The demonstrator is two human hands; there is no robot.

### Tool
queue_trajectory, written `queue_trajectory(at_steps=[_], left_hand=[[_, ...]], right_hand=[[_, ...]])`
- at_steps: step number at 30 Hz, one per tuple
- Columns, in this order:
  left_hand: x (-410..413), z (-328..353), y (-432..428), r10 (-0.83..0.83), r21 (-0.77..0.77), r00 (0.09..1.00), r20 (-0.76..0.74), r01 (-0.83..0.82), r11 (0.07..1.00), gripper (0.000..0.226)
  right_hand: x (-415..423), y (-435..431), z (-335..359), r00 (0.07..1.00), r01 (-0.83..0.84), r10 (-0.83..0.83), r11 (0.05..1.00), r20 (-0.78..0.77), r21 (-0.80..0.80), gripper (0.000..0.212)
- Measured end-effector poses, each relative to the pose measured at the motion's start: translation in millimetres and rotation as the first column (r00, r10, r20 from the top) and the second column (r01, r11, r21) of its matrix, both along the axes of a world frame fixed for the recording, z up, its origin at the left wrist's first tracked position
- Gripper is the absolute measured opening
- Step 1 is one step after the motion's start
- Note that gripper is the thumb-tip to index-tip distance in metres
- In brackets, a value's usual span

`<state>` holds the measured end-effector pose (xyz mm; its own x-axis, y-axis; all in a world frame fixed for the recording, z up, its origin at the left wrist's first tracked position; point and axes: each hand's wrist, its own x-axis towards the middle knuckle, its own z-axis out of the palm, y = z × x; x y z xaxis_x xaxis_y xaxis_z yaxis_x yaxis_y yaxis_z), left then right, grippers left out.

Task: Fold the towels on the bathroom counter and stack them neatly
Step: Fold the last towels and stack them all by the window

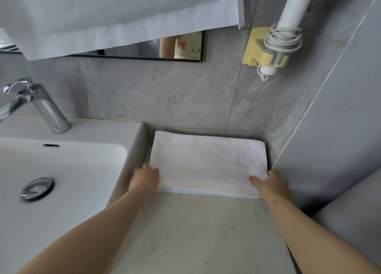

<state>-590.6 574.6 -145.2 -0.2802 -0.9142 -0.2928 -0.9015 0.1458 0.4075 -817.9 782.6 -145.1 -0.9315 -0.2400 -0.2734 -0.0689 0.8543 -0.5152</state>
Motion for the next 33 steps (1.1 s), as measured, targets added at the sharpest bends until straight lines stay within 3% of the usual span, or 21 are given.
queue_trajectory(at_steps=[5,12,16,20,25,30,33], left_hand=[[-0.1,6.9,-8.0,0.056,0.044,0.992,-0.111,-0.052,0.998,0.038],[-1.8,16.0,-16.0,0.126,0.047,0.952,-0.279,-0.117,0.992,0.04],[-2.6,20.8,-20.5,0.384,0.317,0.771,-0.509,-0.246,0.916,0.034],[-5.6,26.8,-21.7,0.527,0.513,0.66,-0.535,-0.242,0.824,0.034],[-12.0,37.2,-20.1,0.501,0.541,0.706,-0.5,-0.197,0.817,0.017],[-21.4,34.9,-31.9,0.407,0.471,0.778,-0.478,-0.164,0.867,0.02],[-29.0,32.1,-44.4,0.336,0.413,0.813,-0.475,-0.131,0.901,0.035]], right_hand=[[3.2,-2.5,-1.9,0.987,0.137,-0.115,0.969,0.111,-0.208,0.053],[1.1,-4.3,5.1,0.959,0.273,-0.237,0.915,0.154,-0.297,0.039],[-1.9,-0.3,6.8,0.932,0.351,-0.28,0.859,0.231,-0.374,0.038],[-3.7,-0.1,7.8,0.911,0.404,-0.307,0.797,0.274,-0.45,0.044],[-10.4,-5.3,6.0,0.913,0.403,-0.277,0.728,0.301,-0.554,0.042],[-18.7,-13.7,8.5,0.88,0.432,-0.184,0.696,0.439,-0.574,0.01],[-28.0,-18.2,8.0,0.876,0.425,-0.174,0.718,0.449,-0.551,0.012]])
